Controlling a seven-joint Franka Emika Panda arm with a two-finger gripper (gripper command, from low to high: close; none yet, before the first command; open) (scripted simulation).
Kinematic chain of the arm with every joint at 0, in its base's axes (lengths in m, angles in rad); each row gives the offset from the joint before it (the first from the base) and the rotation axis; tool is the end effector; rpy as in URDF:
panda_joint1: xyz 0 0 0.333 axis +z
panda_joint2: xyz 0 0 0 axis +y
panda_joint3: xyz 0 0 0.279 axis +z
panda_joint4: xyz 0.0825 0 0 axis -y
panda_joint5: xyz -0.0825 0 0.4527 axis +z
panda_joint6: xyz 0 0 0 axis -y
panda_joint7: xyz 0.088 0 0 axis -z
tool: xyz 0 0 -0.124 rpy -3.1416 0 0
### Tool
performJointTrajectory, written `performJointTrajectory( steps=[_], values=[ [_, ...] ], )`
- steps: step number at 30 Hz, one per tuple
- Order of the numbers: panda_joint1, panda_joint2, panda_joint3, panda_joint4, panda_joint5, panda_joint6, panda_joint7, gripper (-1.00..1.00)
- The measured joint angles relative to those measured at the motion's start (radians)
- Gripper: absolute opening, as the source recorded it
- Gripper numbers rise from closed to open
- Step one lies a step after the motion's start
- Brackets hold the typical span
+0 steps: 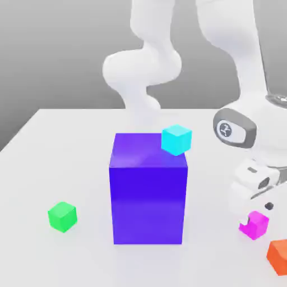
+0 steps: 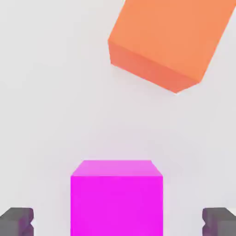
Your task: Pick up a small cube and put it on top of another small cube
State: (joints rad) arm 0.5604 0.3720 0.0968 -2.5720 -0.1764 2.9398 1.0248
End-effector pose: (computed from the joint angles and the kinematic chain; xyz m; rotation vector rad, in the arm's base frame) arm 0.3328 0.2811 0.0119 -3.1254 0.3157 -0.0005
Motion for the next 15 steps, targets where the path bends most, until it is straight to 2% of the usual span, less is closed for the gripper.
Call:
performJointTrajectory(
  steps=[7, 13, 15],
  values=[
    [-0.002, 0.001, 0.001, 0.0, -0.006, 0.001, 0.004, -1.0],
    [-0.056, -0.181, 0.072, -0.034, 0.084, -0.138, -0.063, -1.0],
    [-0.092, -0.219, 0.052, -0.035, 0.105, -0.151, -0.098, -1.0]
  ],
)
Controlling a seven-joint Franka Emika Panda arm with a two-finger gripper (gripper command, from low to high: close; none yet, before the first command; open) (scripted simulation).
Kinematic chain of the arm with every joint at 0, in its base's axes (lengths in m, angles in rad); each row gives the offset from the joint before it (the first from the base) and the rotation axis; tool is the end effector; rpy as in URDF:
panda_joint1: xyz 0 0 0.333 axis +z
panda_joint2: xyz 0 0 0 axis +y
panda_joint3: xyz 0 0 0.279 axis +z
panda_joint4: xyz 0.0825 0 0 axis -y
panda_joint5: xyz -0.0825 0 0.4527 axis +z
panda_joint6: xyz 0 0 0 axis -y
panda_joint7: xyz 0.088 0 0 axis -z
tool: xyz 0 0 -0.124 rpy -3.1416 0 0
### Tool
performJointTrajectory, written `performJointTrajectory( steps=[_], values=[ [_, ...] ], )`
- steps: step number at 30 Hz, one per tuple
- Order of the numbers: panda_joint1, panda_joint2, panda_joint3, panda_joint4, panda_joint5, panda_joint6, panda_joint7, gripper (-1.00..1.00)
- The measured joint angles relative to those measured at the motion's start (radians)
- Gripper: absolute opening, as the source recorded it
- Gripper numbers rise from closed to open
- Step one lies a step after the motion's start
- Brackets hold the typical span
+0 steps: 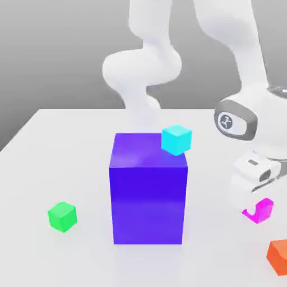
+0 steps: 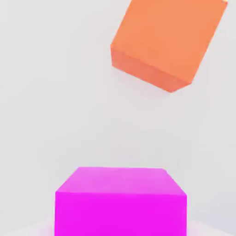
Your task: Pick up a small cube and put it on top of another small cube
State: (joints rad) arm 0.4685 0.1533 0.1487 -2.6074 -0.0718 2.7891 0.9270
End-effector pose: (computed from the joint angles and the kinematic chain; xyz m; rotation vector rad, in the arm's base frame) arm 0.3714 0.2729 0.0859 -3.0988 0.3813 -0.0379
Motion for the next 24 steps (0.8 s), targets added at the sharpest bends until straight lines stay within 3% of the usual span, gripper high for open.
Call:
performJointTrajectory(
  steps=[14, 21, 24],
  values=[
    [-0.483, -0.232, -0.281, -0.063, -0.035, -0.051, -0.232, -1.0],
    [-0.685, -0.328, -0.479, -0.127, -0.084, -0.077, -0.35, -1.0],
    [-0.709, -0.325, -0.525, -0.166, -0.075, -0.096, -0.392, -1.0]
  ],
)
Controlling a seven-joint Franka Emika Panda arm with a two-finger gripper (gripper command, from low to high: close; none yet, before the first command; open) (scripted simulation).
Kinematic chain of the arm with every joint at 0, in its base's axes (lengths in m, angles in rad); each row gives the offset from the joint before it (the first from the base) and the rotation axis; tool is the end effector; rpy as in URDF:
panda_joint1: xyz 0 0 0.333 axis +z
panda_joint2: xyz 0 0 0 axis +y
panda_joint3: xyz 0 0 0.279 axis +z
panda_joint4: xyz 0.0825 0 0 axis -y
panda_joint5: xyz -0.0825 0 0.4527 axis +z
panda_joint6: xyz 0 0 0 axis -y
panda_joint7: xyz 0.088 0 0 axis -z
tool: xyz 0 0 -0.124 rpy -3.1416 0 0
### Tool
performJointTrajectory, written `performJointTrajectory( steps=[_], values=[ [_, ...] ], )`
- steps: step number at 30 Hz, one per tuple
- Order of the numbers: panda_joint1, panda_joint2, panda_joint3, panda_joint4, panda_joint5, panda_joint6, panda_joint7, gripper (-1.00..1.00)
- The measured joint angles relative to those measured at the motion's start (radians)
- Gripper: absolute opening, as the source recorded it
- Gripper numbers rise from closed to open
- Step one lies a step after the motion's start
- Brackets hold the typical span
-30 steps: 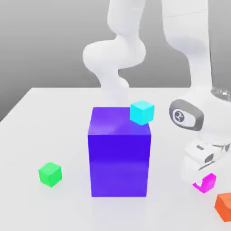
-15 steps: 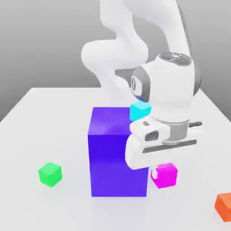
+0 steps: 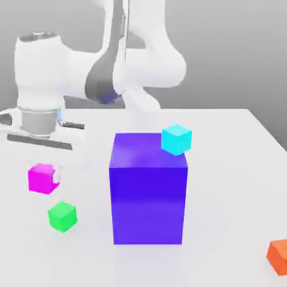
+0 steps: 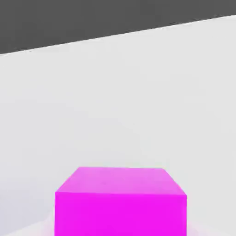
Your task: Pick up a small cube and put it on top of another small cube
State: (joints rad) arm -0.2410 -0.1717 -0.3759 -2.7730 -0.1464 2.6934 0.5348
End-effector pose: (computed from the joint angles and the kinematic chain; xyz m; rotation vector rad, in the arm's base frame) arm 0.3638 -0.2371 0.1562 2.7314 -1.5276 0.1312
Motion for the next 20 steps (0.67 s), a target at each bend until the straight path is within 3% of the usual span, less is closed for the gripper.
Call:
performJointTrajectory(
  steps=[12, 18, 19, 20],
  values=[
    [0.055, 0.158, -0.021, -0.024, 0.169, 0.095, -0.138, -1.0],
    [0.025, 0.275, 0.035, -0.025, 0.298, 0.199, -0.229, -1.0],
    [0.02, 0.285, 0.041, -0.025, 0.31, 0.209, -0.237, 1.0],
    [0.02, 0.285, 0.041, -0.025, 0.31, 0.209, -0.237, 1.0]
  ],
)
